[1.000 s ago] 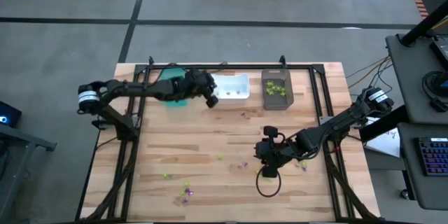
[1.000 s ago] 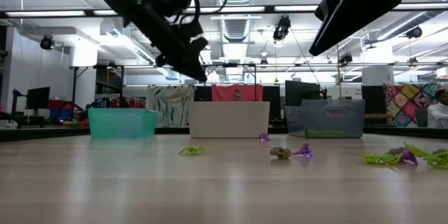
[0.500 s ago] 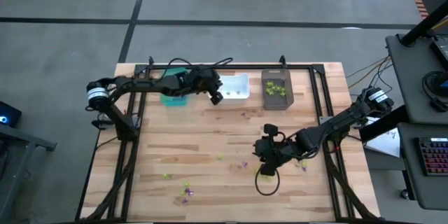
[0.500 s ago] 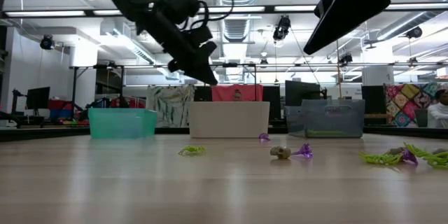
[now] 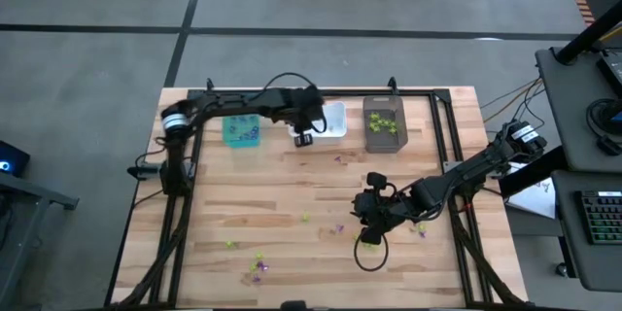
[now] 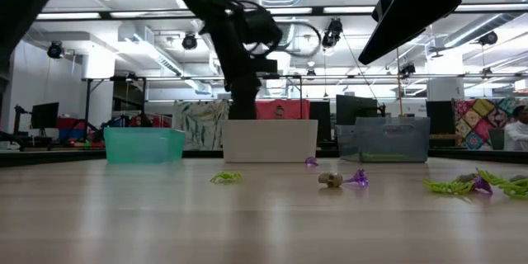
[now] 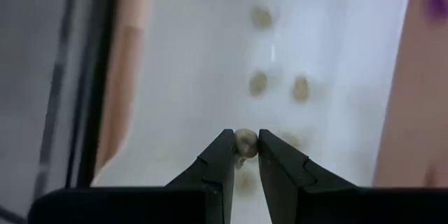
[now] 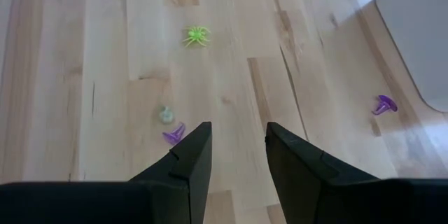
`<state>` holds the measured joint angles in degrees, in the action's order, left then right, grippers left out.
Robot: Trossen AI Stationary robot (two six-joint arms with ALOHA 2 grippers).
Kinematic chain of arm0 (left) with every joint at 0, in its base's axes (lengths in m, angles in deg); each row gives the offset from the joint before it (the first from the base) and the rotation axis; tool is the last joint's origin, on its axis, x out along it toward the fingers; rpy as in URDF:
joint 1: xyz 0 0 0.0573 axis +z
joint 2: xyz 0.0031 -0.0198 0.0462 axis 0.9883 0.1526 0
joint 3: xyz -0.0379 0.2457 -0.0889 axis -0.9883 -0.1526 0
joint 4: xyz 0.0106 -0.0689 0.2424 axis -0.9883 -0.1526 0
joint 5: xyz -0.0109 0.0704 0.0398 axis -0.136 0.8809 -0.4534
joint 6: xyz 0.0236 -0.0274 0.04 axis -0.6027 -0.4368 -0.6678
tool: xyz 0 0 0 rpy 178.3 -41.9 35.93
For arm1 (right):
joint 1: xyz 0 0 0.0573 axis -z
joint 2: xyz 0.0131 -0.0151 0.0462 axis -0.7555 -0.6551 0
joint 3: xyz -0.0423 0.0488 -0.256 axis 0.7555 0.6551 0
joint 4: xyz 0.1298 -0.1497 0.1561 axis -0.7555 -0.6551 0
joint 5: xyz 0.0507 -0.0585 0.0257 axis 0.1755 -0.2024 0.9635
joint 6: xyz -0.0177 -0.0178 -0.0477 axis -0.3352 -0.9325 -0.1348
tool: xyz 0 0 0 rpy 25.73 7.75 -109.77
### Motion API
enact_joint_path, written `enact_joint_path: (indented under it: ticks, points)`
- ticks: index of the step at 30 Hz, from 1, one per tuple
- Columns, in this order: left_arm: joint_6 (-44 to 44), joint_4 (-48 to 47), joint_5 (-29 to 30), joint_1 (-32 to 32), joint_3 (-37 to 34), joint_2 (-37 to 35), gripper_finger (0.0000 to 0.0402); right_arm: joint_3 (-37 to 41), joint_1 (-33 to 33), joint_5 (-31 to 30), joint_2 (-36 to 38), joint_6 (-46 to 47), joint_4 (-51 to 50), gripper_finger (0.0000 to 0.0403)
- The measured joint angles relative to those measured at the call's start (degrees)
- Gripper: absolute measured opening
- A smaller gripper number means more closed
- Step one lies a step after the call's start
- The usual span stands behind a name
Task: Sort Halloween decoration
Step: Put the white skull toy into the white bin
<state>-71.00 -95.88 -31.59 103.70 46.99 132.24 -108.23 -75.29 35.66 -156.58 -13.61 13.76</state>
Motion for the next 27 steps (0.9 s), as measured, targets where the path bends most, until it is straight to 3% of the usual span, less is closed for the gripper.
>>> enact_joint_path:
  ticks: [6,13,27]
  points:
    - [-8.3,-9.2,-0.2,0.1,9.1,6.9,0.004,0.0,0.0,0.0,0.0,0.0,0.0,0.0127]
    - [-11.6,-16.6,-1.9,0.2,17.1,11.5,0.004,0.0,0.0,0.0,0.0,-0.1,0.0,0.0128]
    - [-11.3,-17.2,-5.5,0.6,17.8,13.5,0.0042,0.0,0.0,0.0,0.0,-0.1,-0.2,0.0128]
